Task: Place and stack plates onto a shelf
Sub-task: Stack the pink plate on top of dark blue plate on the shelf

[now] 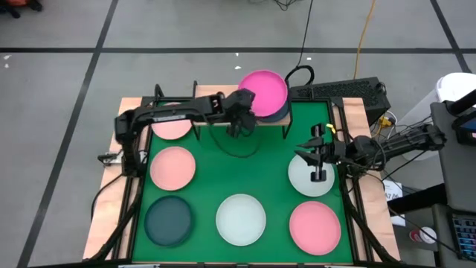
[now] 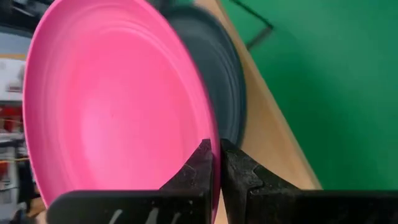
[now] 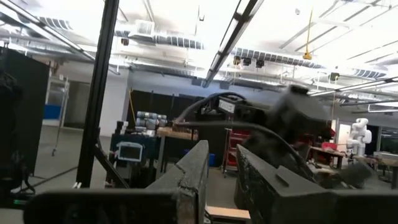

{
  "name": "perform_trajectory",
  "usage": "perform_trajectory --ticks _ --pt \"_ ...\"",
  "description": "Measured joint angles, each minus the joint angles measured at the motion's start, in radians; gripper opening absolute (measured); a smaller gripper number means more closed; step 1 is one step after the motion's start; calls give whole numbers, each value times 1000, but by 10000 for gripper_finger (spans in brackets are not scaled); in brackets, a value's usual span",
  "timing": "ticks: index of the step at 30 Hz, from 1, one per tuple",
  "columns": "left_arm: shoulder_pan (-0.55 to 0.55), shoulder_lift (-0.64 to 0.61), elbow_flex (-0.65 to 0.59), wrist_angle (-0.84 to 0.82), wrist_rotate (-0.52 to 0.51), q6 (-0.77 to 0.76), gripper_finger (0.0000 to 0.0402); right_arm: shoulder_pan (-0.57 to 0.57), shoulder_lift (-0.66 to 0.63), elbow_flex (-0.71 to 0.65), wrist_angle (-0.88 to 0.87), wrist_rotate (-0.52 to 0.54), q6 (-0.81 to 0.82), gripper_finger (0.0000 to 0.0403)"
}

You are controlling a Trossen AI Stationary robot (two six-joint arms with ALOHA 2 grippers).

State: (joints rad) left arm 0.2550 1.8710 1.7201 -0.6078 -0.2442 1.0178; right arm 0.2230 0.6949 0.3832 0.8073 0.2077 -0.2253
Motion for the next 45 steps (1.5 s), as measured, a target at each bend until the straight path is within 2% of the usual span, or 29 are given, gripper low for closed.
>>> perform_trajectory --ticks 5,10,14,22,28,33,41,45 --pt "18 84 127 -102 44 9 12 0 0 0 3 0 1 68" --pt "24 147 198 -151 71 19 12 0 -3 0 8 0 -4 68" --pt "27 149 204 -156 117 7 12 0 -11 0 12 0 -20 68" --pt "60 150 204 -204 124 0 12 0 -16 0 47 0 -51 68" --pt "99 150 204 -203 233 -5 12 0 -16 0 49 0 -52 68" --pt "93 150 204 -202 244 -8 12 0 -16 0 48 0 -51 68" --pt "71 150 203 -157 243 -21 77 0 -16 0 34 2 -49 68" --pt "69 150 203 -153 205 -36 90 0 -16 0 28 2 -49 68"
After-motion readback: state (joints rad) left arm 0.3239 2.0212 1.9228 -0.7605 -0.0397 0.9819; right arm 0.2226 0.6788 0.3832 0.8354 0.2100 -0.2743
